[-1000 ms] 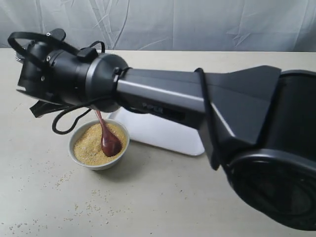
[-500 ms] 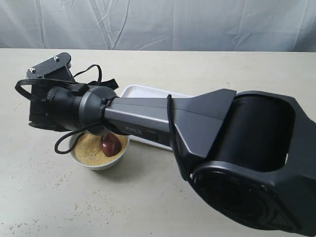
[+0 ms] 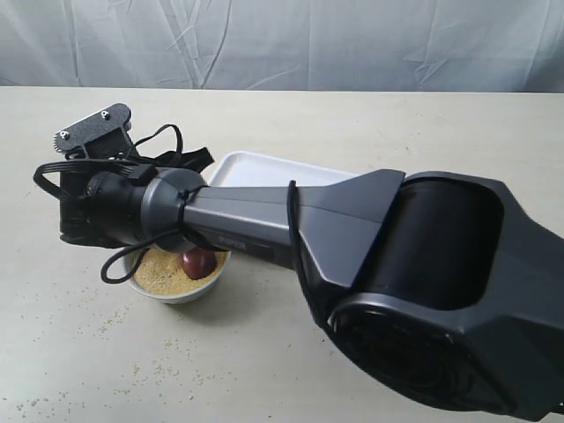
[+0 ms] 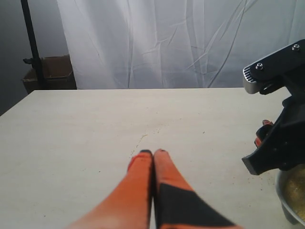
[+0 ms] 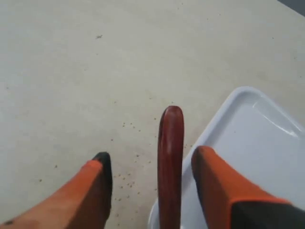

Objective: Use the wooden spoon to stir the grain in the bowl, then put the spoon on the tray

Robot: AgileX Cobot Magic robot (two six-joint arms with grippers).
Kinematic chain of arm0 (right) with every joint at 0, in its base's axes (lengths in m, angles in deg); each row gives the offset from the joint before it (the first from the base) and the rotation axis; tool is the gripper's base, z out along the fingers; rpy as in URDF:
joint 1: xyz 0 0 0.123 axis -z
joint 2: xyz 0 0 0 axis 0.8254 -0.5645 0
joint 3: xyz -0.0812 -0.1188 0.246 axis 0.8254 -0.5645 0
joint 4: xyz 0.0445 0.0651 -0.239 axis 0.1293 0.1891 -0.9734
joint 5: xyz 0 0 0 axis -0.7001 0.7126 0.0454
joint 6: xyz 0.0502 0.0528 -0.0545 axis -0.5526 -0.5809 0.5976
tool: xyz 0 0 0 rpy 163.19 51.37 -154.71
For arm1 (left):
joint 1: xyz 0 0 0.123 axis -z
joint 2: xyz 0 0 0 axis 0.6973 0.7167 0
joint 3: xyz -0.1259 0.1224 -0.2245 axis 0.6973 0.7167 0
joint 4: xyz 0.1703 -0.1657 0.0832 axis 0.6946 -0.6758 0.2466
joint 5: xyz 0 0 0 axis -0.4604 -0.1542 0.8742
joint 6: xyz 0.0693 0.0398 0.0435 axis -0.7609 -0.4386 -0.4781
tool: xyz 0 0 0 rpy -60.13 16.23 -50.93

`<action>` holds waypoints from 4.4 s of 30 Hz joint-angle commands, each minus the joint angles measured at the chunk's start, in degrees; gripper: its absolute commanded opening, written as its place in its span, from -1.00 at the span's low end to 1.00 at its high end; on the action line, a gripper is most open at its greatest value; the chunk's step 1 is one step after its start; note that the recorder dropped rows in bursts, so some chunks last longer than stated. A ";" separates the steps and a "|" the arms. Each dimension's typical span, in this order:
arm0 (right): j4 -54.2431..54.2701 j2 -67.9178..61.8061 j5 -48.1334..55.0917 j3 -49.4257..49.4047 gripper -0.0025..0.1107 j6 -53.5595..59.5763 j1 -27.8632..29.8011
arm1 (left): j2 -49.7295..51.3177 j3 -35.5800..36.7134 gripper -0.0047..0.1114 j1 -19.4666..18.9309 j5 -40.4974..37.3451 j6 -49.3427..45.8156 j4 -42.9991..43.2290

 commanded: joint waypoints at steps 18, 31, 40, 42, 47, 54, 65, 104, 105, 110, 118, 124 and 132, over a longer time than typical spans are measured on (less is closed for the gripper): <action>-2.33 -0.89 2.06 0.40 -0.85 -0.87 0.10 | -0.29 0.28 -0.91 -0.05 0.24 0.06 0.13; 0.76 7.41 3.34 0.40 -0.86 -3.05 0.21 | -0.29 0.28 -0.91 -0.05 0.24 0.06 0.13; 25.54 11.41 -5.64 0.13 -0.97 7.11 5.53 | -0.29 0.28 -0.91 -0.05 0.24 0.06 0.13; 34.31 11.93 -7.84 0.03 -0.97 13.24 7.60 | -0.29 0.28 -0.91 -0.05 0.24 0.06 0.13; 71.58 13.99 -14.39 -6.76 -0.97 44.19 15.61 | -0.29 0.28 -0.91 -0.05 0.24 0.06 0.13; 140.72 14.68 -6.17 -24.54 -0.97 107.23 29.02 | -0.29 0.28 -0.91 -0.05 0.24 0.06 0.13; 151.62 8.32 -3.42 -25.54 -0.97 121.22 26.72 | -0.29 0.28 -0.91 -0.05 0.24 0.06 0.13; 150.87 5.58 -15.70 -22.59 -0.11 122.65 23.51 | -0.29 0.28 -0.91 -0.05 0.24 0.06 0.13; 150.62 5.58 -15.81 -22.59 -0.10 122.65 23.51 | -0.29 0.28 -0.91 -0.05 0.24 0.06 0.13; 146.52 6.80 -20.50 -22.59 -0.02 122.41 23.51 | -0.29 0.28 -0.91 -0.05 0.24 0.06 0.13; 123.54 15.93 -27.69 -22.59 -0.02 104.90 23.05 | -0.29 0.28 -0.91 -0.05 0.24 0.06 0.13; 87.40 20.41 -26.85 -19.95 -0.02 75.62 17.42 | -0.29 0.28 -0.91 -0.05 0.24 0.06 0.13; 34.41 13.76 -6.62 -1.00 -0.02 34.18 5.70 | -0.29 0.28 -0.91 -0.05 0.24 0.06 0.13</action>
